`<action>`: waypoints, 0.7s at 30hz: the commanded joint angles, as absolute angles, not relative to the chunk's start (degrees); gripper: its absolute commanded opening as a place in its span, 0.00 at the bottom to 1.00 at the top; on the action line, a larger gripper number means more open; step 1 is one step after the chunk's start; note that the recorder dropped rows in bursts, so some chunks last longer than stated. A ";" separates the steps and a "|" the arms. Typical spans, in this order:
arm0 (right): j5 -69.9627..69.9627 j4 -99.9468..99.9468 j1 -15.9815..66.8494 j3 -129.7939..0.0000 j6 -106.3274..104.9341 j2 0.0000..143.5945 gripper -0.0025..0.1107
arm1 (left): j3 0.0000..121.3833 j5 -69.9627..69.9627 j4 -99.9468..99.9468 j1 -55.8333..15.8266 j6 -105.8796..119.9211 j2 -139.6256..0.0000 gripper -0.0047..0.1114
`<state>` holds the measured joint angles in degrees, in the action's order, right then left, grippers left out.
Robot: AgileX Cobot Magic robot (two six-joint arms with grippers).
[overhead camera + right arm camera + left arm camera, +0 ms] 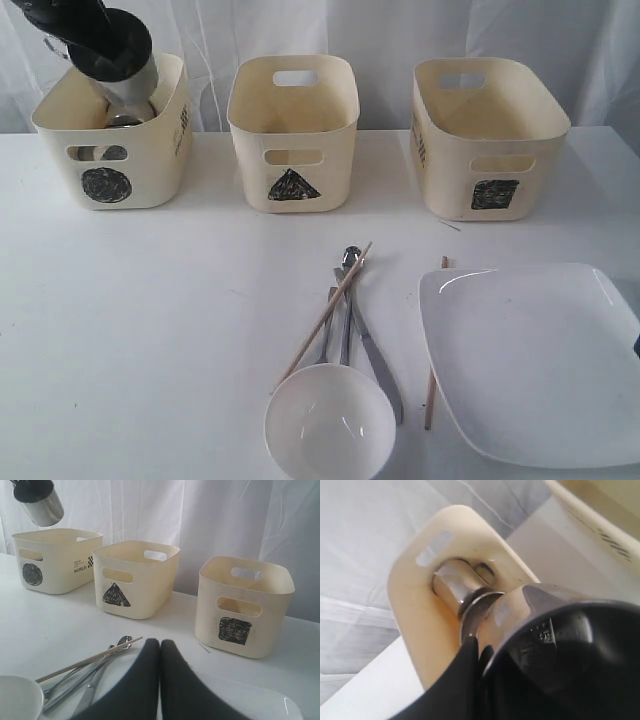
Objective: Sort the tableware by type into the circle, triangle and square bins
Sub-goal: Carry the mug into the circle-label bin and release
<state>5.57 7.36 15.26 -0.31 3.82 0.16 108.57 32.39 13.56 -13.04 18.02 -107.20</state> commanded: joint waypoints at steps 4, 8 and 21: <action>5.05 7.25 14.93 0.00 3.66 0.00 0.02 | 108.80 15.09 13.97 -6.52 14.19 -115.09 0.04; 5.05 7.25 14.93 0.00 3.66 0.00 0.02 | 108.80 8.99 13.74 -4.08 11.51 -120.29 0.04; 5.05 7.25 14.93 0.00 3.66 0.00 0.02 | 108.69 19.16 5.75 -4.47 5.17 -119.41 0.50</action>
